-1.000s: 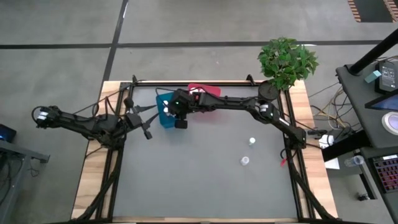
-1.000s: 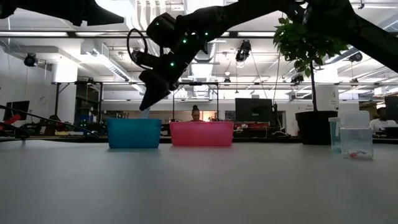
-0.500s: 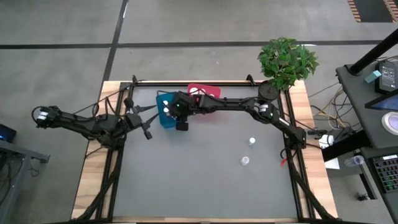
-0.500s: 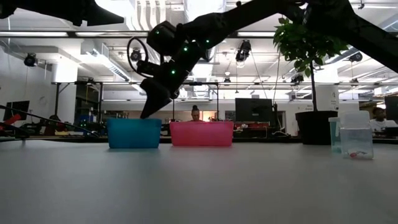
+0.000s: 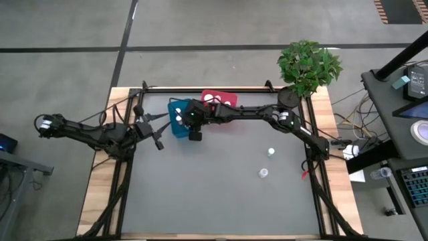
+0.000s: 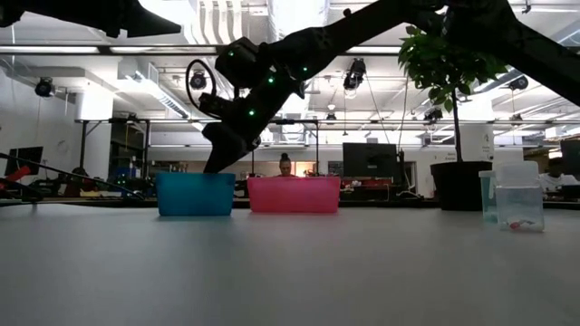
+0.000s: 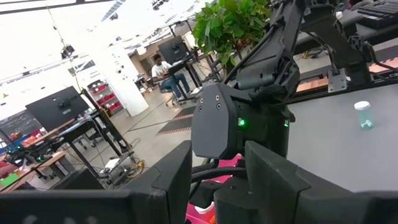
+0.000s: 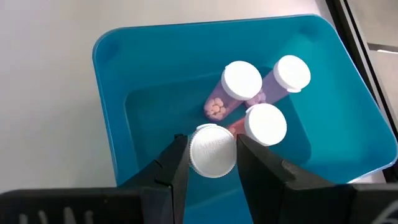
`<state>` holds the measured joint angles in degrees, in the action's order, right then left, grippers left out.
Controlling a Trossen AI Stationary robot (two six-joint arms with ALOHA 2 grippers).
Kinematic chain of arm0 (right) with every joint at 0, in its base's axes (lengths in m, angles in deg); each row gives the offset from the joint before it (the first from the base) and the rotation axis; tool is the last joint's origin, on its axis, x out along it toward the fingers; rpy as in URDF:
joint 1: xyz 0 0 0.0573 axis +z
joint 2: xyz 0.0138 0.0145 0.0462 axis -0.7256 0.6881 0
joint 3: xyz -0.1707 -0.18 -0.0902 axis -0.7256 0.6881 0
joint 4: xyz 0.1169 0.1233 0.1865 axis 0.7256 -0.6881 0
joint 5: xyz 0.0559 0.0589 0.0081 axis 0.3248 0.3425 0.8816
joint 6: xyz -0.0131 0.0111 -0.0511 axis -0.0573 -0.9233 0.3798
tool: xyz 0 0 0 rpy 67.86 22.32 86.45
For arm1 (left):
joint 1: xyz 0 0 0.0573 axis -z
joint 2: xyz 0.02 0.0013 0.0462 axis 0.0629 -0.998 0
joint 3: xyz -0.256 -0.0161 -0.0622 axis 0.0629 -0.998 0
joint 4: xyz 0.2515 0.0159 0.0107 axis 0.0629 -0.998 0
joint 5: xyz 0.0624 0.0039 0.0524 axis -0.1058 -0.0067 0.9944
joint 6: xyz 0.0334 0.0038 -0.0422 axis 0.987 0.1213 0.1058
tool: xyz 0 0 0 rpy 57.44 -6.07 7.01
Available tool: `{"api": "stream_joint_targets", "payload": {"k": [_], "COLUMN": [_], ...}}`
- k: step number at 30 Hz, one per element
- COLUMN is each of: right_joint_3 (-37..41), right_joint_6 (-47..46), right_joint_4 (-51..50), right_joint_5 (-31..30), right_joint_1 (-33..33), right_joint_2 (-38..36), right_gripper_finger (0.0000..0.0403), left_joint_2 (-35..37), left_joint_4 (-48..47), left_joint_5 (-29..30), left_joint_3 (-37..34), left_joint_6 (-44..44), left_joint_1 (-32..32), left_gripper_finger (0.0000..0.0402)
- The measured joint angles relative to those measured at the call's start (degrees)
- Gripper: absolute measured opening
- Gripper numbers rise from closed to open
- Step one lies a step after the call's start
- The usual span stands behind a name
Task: Pick and place medicine bottles into bin by pill shape (circle, oval)
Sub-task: Put the bottom blue tablet bottle into the blue bin, then put the blue tablet bottle into the blue bin
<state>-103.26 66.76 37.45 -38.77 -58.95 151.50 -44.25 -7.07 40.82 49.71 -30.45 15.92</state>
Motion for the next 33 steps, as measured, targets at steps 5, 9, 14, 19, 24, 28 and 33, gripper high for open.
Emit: {"api": "stream_joint_targets", "payload": {"k": [5,9,14,19,24,28,33], "right_joint_3": [0.0,0.2,0.2,0.2,0.2,0.2,0.2], "right_joint_6": [-0.8,-1.6,-1.6,-1.6,-1.6,-2.1,-2.5], "right_joint_4": [-0.4,-0.4,-0.4,-0.4,-0.5,-0.4,-0.4], "right_joint_5": [0.0,0.0,0.0,0.0,0.0,0.0,-0.2], "right_joint_1": [0.0,0.0,0.0,0.0,0.0,0.0,0.0], "right_joint_2": [0.0,0.0,0.0,0.0,0.0,0.0,0.0], "right_gripper_finger": [0.0111,0.0111,0.0112,0.0112,0.0130,0.0158,0.0186], "left_joint_2": [-0.1,-0.1,-0.1,-0.1,-0.1,-0.1,-0.1], "left_joint_4": [0.0,-0.1,-0.1,-0.1,-0.1,-0.1,-0.1], "left_joint_5": [0.0,0.0,0.0,0.0,0.0,0.0,0.0], "left_joint_3": [0.0,0.0,0.0,0.0,0.0,0.0,0.0], "left_joint_6": [0.0,0.0,0.0,0.0,0.0,0.0,0.1], "left_joint_1": [0.0,0.0,0.0,0.0,0.0,0.0,0.0], "left_gripper_finger": [0.0132,0.0132,0.0132,0.0132,0.0132,0.0132,0.0132]}}
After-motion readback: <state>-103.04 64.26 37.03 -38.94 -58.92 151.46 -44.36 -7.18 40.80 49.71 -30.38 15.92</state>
